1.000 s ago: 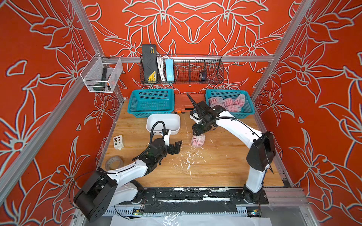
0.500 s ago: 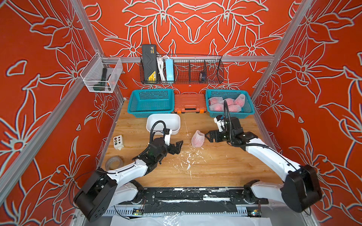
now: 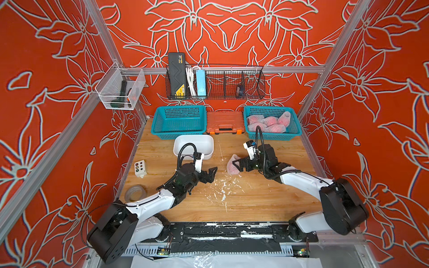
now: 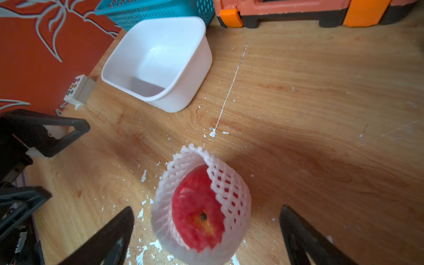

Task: Remove foam nets from apples
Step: Remove the foam net from the apple.

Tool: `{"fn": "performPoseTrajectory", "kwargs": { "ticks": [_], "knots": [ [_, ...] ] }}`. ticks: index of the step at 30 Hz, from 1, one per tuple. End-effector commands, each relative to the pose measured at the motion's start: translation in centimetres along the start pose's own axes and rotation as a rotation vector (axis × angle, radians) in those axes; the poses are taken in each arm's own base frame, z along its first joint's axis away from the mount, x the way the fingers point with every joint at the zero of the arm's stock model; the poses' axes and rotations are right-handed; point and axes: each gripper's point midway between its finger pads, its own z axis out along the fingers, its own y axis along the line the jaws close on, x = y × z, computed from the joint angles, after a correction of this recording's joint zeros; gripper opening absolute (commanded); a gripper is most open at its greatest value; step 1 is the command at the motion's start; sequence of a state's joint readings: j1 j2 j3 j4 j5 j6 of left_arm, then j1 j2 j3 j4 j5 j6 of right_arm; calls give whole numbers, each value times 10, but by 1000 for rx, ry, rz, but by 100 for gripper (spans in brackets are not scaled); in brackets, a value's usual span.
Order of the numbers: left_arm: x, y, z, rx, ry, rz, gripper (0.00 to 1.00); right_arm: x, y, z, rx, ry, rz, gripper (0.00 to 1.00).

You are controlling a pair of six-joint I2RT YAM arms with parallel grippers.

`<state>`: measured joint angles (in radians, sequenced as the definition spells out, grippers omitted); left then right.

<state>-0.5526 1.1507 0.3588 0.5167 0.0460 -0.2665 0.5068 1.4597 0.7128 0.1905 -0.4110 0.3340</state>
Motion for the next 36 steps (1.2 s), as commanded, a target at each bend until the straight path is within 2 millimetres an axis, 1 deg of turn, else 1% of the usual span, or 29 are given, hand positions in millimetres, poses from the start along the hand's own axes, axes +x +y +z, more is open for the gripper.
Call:
{"fn": "performPoseTrajectory", "kwargs": {
  "ticks": [1,5,7,12,16,20,21,24,27,29,32,33,34,36],
  "knots": [
    [-13,-3,-3,4,-39,7,97,-21,3,12,0,-45,-9,99],
    [-12,-2,-5,-2,-41,9,97,-16,4,26,-9,-22,-7,99],
    [-12,-1,-6,-5,-47,9,97,-15,6,30,-27,-17,-4,93],
    [-11,2,-7,-17,-46,12,97,-18,13,32,-63,-22,-16,67],
    [-11,4,-7,-30,-48,13,97,-17,16,33,-81,-15,-19,43],
    [-13,5,-9,-40,-57,18,97,-14,17,34,-92,-3,-12,26],
    [-14,5,-10,-41,-60,19,97,-16,18,32,-93,-6,-15,22],
    [-14,7,-11,-49,-66,17,97,-22,23,28,-98,-9,-24,14],
    [-15,7,-12,-51,-68,18,97,-35,28,16,-89,-30,-31,1],
    [-16,7,-12,-54,-73,14,97,-44,32,8,-82,-43,-45,0],
    [-17,7,-12,-51,-81,12,97,-51,21,-3,56,-32,-73,0],
    [-18,7,-12,-51,-81,12,97,-53,19,-5,79,-29,-81,0],
    [-17,7,-12,-52,-80,14,97,-55,19,-6,60,-34,-54,0],
    [-17,7,-12,-51,-79,17,98,-63,33,-5,-96,-70,18,0]
  ]
}}
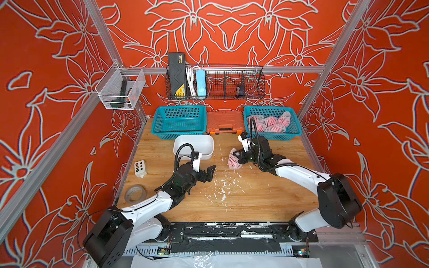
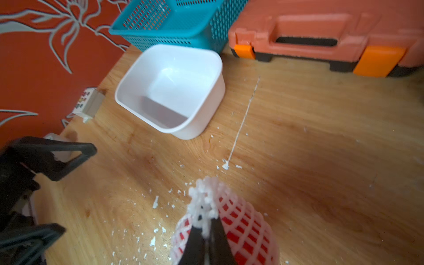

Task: Remove foam nets from apples
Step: Remove the foam net from the apple.

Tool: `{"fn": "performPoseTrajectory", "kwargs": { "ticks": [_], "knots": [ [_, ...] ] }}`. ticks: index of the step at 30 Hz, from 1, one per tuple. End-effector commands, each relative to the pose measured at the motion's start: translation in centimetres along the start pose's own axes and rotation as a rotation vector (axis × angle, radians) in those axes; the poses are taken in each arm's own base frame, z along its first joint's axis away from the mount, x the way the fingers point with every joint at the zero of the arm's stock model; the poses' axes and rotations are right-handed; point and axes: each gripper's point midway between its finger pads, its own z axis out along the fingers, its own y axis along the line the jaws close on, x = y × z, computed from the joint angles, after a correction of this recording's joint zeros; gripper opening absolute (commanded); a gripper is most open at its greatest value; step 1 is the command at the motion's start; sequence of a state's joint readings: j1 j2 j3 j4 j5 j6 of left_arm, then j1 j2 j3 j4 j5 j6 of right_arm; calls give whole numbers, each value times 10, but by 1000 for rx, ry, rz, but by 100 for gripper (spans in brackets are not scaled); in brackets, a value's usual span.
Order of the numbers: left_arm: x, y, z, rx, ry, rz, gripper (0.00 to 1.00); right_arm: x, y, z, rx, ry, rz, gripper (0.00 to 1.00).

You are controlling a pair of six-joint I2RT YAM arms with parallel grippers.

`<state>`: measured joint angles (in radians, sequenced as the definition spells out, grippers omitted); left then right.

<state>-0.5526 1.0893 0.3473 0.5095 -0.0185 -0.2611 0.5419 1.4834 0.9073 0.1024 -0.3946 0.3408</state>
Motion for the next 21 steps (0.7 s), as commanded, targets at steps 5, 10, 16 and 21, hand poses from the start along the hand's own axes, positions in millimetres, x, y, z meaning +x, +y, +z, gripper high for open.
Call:
{"fn": "performPoseTrajectory", "kwargs": {
  "ticks": [5,10,16,21],
  "knots": [
    [-5,-1,-2,1,-20,15,97,-3,6,2,84,14,-2,0],
    [-6,-2,-1,8,-21,12,97,-2,2,16,171,58,-51,0],
    [-4,-1,-1,1,-18,17,97,-5,2,31,13,72,121,0],
    [-2,-1,0,4,-12,17,97,-3,8,31,-12,58,123,0]
  ]
}}
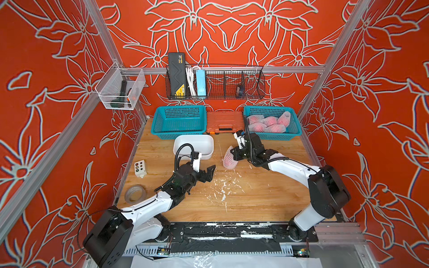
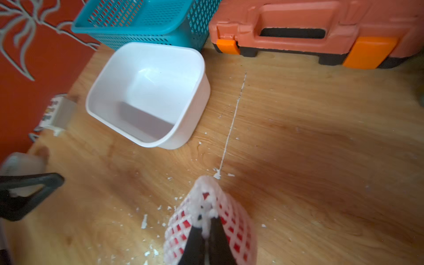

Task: Remove foam nets from apples
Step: Remove the foam net from the apple.

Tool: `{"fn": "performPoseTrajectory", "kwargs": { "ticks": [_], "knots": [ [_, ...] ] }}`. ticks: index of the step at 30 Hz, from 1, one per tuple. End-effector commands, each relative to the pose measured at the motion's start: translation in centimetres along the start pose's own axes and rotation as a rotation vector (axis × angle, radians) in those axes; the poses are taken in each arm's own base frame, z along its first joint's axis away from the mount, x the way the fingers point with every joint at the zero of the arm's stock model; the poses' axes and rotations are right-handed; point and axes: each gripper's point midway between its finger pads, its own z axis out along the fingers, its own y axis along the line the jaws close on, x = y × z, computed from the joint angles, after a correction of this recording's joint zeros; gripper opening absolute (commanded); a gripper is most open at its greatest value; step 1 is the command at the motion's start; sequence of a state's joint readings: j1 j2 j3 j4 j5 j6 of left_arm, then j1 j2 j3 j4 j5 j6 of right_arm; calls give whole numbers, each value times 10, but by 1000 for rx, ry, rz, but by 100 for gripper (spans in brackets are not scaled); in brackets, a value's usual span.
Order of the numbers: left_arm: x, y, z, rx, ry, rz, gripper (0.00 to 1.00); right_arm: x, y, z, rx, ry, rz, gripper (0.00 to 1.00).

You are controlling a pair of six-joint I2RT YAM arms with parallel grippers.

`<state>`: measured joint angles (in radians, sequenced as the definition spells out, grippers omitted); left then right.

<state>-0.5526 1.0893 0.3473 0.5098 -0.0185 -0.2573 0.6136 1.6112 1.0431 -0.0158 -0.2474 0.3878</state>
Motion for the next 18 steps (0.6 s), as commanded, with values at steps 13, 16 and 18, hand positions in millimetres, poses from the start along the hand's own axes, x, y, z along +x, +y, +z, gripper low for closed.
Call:
{"fn": "performPoseTrajectory", "kwargs": {
  "ticks": [13,16,18],
  "knots": [
    [-5,0,4,-4,-23,-1,97,-35,16,-18,-85,-93,25,0],
    [-13,1,-2,-8,-66,-20,97,-59,26,-32,-128,-122,60,0],
    [-21,6,-9,-38,-108,-49,97,-83,36,-48,-173,-180,82,0]
  ]
}}
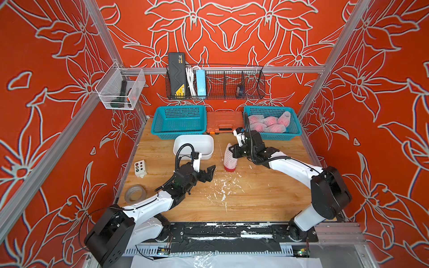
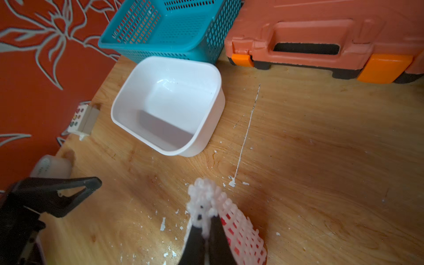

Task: Remove foam nets from apples
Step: Remove the foam net from the apple, then place the foam net into the storage box.

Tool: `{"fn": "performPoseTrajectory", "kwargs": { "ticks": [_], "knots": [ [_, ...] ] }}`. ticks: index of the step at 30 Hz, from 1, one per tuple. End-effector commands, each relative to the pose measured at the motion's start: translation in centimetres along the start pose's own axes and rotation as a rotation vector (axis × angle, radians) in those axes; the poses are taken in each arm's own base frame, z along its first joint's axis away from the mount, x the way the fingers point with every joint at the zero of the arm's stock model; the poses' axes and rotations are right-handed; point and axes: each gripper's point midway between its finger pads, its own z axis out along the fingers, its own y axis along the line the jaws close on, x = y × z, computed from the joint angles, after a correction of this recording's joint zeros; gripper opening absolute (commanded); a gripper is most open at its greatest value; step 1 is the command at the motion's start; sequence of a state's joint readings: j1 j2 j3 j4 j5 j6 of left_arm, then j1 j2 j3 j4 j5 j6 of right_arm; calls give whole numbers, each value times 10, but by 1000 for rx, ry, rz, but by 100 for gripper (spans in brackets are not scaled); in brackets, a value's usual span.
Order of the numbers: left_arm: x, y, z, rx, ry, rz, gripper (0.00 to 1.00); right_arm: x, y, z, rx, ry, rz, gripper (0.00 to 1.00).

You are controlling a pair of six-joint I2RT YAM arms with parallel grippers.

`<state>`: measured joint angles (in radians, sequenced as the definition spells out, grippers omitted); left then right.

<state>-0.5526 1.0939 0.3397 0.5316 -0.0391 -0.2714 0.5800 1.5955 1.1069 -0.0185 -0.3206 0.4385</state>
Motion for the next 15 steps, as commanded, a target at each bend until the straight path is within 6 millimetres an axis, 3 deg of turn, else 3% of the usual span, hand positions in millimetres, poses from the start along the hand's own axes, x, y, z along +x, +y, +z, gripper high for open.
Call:
{"fn": "performPoseTrajectory", "kwargs": {
  "ticks": [1,5,11,15],
  "knots": [
    [-25,6,-13,-36,-111,-60,97,-61,38,-36,-122,-146,29,0],
    [-51,20,-35,-47,-191,-190,97,-87,54,-36,-205,-185,65,0],
    [-66,62,-57,-62,-149,-369,96,-117,80,23,-462,-178,233,0],
    [-64,66,-61,-85,-136,-347,96,-126,88,68,-502,-179,261,0]
  ]
}}
